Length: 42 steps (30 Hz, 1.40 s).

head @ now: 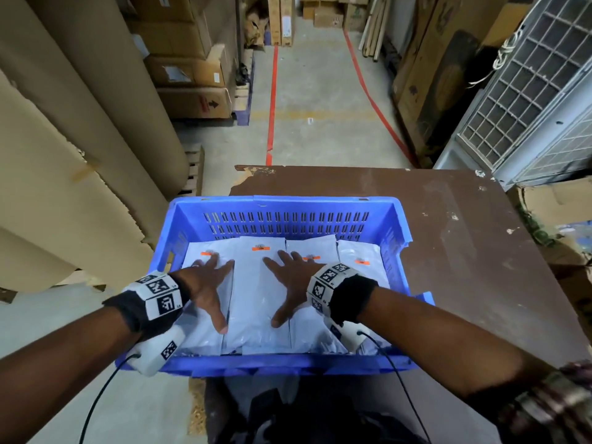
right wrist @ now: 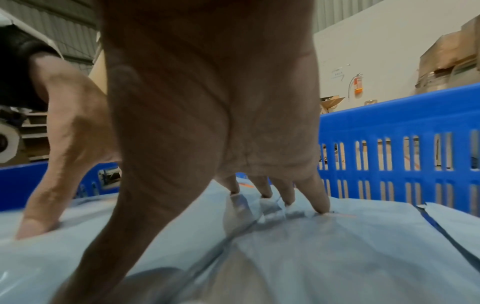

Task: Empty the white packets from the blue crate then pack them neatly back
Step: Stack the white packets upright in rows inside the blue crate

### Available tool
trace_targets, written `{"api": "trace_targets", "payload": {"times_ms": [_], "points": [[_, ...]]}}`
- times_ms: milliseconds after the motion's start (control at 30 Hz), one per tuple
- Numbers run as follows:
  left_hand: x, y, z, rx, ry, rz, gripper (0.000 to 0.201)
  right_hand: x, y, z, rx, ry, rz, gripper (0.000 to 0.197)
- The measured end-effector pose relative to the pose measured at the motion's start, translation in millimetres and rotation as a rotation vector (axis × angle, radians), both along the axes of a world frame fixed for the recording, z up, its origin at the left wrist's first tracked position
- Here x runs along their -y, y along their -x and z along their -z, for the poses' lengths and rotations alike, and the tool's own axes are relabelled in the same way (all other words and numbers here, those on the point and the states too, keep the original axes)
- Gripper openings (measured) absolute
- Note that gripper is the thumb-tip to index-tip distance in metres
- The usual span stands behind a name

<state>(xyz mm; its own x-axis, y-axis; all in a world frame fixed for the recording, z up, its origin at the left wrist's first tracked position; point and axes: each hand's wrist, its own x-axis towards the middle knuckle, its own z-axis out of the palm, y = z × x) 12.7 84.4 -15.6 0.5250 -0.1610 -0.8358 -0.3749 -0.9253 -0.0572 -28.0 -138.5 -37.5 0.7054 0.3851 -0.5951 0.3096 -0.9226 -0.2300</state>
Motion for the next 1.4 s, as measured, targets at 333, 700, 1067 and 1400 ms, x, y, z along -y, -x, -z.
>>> {"api": "trace_targets", "payload": {"times_ms": [333, 700, 1067, 1400], "points": [[24, -72, 6, 0.315, 0.528, -0.054, 0.055, -2, -90, -16, 0.162, -0.187, 0.283, 0.029], [31, -98, 56, 0.255, 0.420, -0.036, 0.041, -15, -108, 25, -0.079, -0.210, 0.310, 0.042], [50, -112, 54, 0.206, 0.469, 0.086, 0.041, 8, -128, 21, -0.146, -0.139, 0.378, 0.037], [79, -105, 71, 0.132, 0.586, 0.236, 0.056, 56, -109, 33, -0.099, 0.106, 0.337, 0.052]]}}
